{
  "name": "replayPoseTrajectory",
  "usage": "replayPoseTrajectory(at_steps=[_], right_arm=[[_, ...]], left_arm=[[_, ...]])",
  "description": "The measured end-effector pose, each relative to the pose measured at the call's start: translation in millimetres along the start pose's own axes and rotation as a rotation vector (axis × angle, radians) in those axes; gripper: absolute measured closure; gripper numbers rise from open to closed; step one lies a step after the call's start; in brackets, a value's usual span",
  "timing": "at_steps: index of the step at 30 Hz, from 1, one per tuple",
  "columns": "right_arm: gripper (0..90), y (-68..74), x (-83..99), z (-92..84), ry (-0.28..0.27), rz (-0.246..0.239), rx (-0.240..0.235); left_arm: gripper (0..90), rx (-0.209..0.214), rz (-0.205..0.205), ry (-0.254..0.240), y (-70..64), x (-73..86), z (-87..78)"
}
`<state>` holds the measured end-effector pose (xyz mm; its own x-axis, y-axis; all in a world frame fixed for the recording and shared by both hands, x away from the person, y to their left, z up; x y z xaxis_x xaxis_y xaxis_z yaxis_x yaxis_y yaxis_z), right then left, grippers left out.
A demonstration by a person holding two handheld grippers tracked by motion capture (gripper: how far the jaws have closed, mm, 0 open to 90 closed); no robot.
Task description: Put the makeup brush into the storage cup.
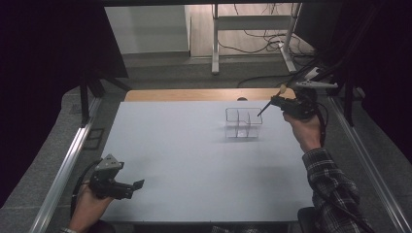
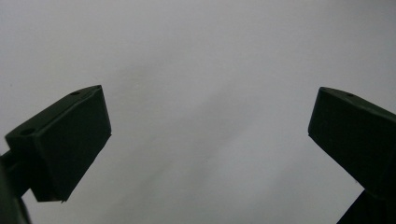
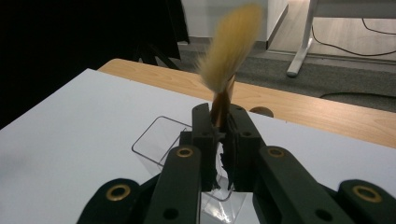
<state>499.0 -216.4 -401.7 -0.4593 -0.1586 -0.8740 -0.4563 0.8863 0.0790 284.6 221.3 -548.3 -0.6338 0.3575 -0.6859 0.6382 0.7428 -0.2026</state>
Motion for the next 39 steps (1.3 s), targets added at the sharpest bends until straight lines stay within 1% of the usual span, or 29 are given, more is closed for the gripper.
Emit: replayPoseTrajectory(at_steps=[16, 27, 35, 39], right_arm=[[83.7, -2.7, -3.4, 21.7, 0.004, -0.007, 0.014], [83.7, -3.2, 8.6, 34.2, 0.025, 0.003, 0.016], [83.6, -1.4, 15.8, 39.3, 0.029, 0.010, 0.009], [83.7, -0.5, 18.9, 40.7, 0.034, 0.005, 0.011]], left_arm=[[0.0, 0.002, 0.005, 0.003, -0.4, 0.0, 0.6], [0.0, 0.002, 0.007, 0.004, -0.5, 0.0, 0.9], [0.0, 0.001, 0.009, 0.006, -0.9, 0.1, 1.2], [0.0, 0.001, 0.010, 0.006, -0.9, 0.1, 1.2]])
Point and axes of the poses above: each handheld gripper's, and its own axes: z roughly forward along the jaws, x roughly out of its underside, y roughly to its left, the point moved 10 cm from there along z, roughly forward along the jaws, and after that the axes turned 8 degrees about x, right-handed, at the moved point
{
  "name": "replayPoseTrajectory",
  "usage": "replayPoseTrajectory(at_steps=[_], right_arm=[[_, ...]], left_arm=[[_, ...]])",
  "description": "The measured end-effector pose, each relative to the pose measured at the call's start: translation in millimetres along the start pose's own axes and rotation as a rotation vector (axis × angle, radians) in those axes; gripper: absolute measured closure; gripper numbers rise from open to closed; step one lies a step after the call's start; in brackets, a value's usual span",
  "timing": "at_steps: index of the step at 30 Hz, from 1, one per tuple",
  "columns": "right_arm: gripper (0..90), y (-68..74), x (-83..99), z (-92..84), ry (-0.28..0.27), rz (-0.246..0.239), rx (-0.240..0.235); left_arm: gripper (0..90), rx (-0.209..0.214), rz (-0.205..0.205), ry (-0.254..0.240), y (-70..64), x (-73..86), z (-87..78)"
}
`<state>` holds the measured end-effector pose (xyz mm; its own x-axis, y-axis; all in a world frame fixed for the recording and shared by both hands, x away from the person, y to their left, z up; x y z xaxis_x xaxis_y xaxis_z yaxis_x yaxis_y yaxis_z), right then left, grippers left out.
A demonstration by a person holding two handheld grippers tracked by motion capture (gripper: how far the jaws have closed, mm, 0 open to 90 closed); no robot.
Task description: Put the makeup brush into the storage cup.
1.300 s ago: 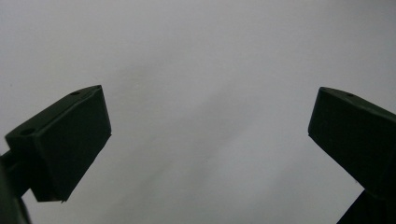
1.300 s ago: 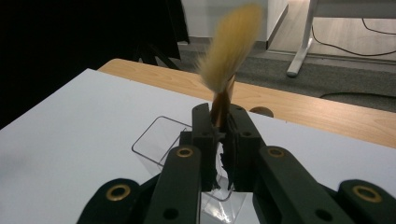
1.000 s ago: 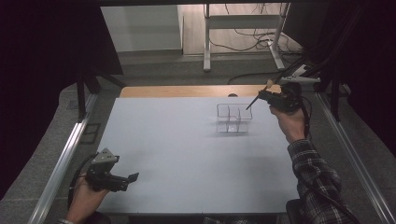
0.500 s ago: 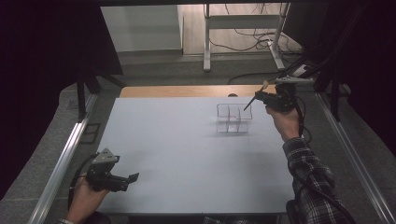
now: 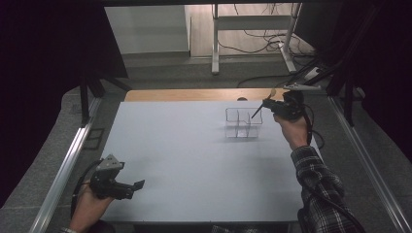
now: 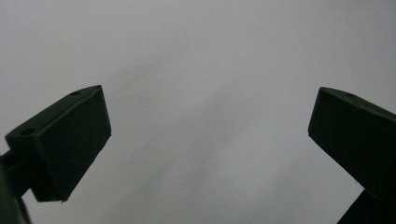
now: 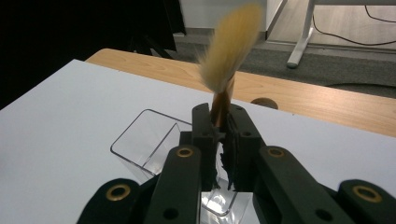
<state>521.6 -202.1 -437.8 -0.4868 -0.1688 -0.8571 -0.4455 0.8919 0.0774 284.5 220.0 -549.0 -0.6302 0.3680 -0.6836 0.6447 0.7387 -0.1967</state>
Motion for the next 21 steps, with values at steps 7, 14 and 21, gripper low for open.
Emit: replayPoseTrajectory(at_steps=[7, 14, 21], right_arm=[[83.6, -0.6, 6.6, 3.8, 0.006, 0.001, 0.005], [83.6, 1.4, 13.1, 8.8, 0.010, -0.006, 0.010], [83.6, 0.4, 22.6, 17.1, 0.024, -0.010, 0.024]], left_arm=[[0.0, -0.001, 0.001, 0.001, -0.2, 0.0, 0.0], [0.0, 0.000, 0.003, 0.001, -0.4, 0.0, 0.0], [0.0, 0.001, 0.004, 0.001, -0.5, 0.0, 0.0]])
Point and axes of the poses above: each handheld gripper's, and its own axes: z roughly forward along the jaws, x roughly out of its underside, y roughly to its left, the point moved 10 cm from there along z, roughly forward along the jaws, and after that the axes turned 8 degrees about x, right-handed, at the moved point
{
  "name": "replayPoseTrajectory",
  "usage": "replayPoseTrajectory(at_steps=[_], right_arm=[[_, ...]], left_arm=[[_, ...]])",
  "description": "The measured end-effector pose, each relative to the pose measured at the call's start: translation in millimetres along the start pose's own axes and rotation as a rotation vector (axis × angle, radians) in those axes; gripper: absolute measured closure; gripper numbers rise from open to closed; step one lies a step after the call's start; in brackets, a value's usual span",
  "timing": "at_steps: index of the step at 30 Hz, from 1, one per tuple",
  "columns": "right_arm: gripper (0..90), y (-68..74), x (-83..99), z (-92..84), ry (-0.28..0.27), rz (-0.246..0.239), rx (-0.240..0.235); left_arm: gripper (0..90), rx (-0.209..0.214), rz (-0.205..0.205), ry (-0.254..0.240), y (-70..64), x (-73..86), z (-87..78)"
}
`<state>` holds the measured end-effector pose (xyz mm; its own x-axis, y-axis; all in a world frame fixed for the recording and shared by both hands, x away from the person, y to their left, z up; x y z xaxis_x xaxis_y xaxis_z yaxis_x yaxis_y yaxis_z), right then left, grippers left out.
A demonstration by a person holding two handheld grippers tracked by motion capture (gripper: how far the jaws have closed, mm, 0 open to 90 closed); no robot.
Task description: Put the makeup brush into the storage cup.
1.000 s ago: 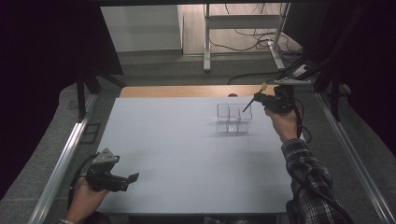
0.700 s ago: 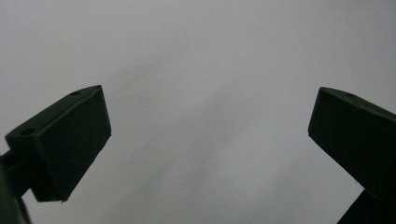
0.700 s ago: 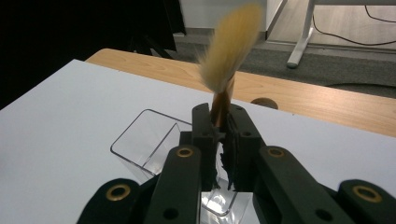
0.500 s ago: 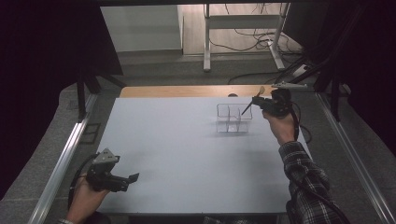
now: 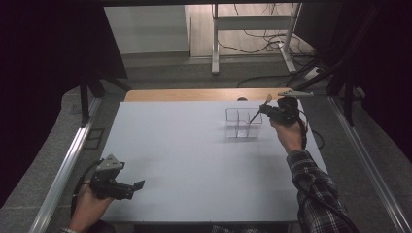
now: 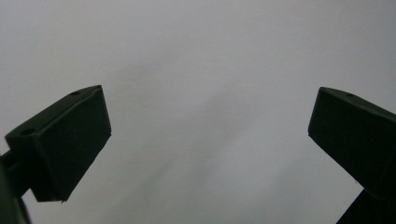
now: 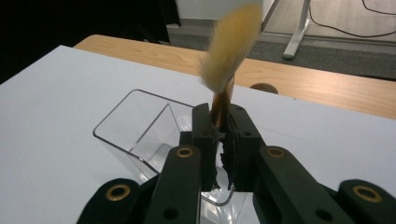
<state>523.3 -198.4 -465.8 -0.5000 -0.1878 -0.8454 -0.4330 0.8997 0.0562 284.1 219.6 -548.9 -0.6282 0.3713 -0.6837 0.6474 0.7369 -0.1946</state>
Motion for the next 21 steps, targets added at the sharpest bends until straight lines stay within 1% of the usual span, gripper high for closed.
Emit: replayPoseTrajectory(at_steps=[11, 14, 17, 18, 19, 20, 21], right_arm=[[83.5, -1.8, 14.7, 10.3, 0.029, 0.005, 0.009], [83.4, -0.7, 18.5, 12.6, 0.042, -0.002, 0.008], [82.5, -0.3, 18.6, 13.1, 0.041, -0.008, 0.013], [77.5, -0.6, 17.6, 12.3, 0.038, -0.008, 0.014], [66.6, -0.7, 16.0, 11.7, 0.033, -0.001, 0.013], [53.7, -1.5, 14.0, 11.1, 0.022, 0.003, 0.017], [41.5, -3.8, 11.7, 10.8, 0.010, 0.002, 0.033]], left_arm=[[0.0, 0.001, 0.003, 0.002, -0.1, 0.1, 0.3], [0.0, 0.001, 0.004, 0.003, -0.3, 0.2, 0.4], [0.0, 0.000, 0.005, 0.004, -0.5, 0.4, 0.6], [0.0, 0.001, 0.006, 0.005, -0.6, 0.5, 0.6], [0.0, 0.001, 0.007, 0.009, -0.6, 0.7, 0.6], [0.0, 0.001, 0.008, 0.009, -0.7, 0.7, 0.7], [0.0, 0.001, 0.008, 0.009, -0.7, 0.7, 0.7]])
Point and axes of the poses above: each handheld gripper's, and its own axes: z roughly forward along the jaws, x roughly out of its underside, y roughly to its left, the point moved 10 cm from there along z, roughly forward along the jaws, and after that the axes turned 8 degrees about x, right-handed, at the moved point
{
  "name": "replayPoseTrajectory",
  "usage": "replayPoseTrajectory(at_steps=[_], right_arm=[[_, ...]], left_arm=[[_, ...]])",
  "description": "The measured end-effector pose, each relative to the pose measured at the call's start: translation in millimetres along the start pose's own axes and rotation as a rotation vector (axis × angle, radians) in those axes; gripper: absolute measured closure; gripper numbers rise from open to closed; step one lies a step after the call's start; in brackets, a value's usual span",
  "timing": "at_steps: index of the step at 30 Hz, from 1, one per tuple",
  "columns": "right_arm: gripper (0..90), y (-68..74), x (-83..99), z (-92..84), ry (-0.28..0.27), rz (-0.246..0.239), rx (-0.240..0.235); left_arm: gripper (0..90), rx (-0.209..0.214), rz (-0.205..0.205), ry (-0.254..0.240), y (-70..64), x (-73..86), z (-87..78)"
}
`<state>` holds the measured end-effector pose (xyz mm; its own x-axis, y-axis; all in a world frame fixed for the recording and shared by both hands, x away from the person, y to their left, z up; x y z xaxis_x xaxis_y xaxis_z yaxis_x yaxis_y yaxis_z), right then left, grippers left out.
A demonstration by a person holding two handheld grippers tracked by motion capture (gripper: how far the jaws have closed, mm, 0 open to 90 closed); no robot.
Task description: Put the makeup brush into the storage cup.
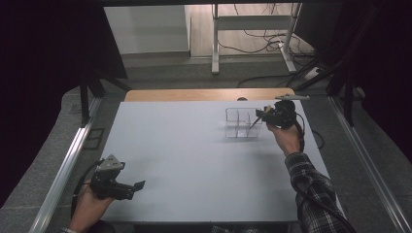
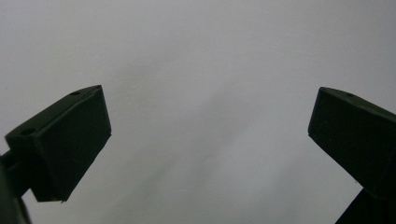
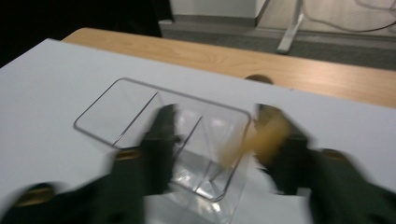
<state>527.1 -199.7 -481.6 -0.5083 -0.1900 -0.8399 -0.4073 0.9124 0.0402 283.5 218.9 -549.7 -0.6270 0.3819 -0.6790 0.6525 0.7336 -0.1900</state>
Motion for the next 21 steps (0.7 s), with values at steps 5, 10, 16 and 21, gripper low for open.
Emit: replayPoseTrajectory(at_steps=[5, 10, 16, 21], right_arm=[[4.9, -6.7, -0.4, 3.8, 0.014, 0.029, -0.006], [0.2, -10.3, 6.2, 5.6, 0.044, 0.008, 0.020], [0.2, -9.7, 7.1, 3.6, 0.047, -0.006, 0.018], [0.6, -8.9, 6.6, 0.7, 0.051, -0.027, 0.013]], left_arm=[[0.0, 0.000, -0.001, -0.001, 0.0, -0.2, -0.2], [0.0, -0.001, -0.001, -0.001, 0.1, -0.2, 0.0], [0.0, -0.001, 0.001, 0.002, 0.1, 0.0, 0.2], [0.0, -0.001, 0.003, 0.000, -0.3, -0.2, 0.6]])
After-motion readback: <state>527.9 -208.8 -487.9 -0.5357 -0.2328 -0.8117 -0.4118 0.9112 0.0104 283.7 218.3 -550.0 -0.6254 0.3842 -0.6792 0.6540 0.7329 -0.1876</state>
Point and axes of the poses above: each handheld gripper's, and its own axes: z roughly forward along the jaws, x roughly out of its underside, y roughly to its left, the point moved 10 cm from there along z, roughly forward along the jaws, and after that the axes turned 8 degrees about x, right-handed, at the moved point
